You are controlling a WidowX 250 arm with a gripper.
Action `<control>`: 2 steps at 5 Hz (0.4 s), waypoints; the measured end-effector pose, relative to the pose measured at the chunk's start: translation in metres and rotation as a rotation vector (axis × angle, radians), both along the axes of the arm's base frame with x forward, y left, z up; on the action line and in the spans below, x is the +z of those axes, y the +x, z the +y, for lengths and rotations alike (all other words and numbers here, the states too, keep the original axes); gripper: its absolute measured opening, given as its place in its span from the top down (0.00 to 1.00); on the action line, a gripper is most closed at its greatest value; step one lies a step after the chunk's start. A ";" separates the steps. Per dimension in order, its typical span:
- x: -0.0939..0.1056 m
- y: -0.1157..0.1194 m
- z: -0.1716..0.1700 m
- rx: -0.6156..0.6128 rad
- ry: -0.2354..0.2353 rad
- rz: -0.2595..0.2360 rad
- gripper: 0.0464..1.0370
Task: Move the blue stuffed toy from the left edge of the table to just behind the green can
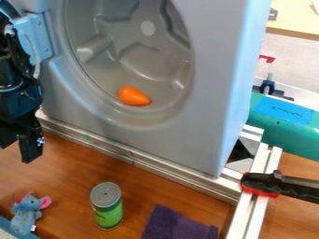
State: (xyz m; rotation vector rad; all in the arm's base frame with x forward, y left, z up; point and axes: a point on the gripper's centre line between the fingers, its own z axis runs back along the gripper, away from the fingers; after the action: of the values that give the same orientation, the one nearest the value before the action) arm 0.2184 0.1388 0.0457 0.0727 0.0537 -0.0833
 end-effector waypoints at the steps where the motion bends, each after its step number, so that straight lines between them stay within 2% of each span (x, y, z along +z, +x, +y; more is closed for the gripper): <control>1: -0.007 -0.003 -0.002 0.000 -0.013 0.021 0.04; 2: -0.028 -0.021 0.002 0.031 -0.021 0.066 0.04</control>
State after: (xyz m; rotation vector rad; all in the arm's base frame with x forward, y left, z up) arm 0.1978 0.1406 0.0178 0.0477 0.1201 -0.0557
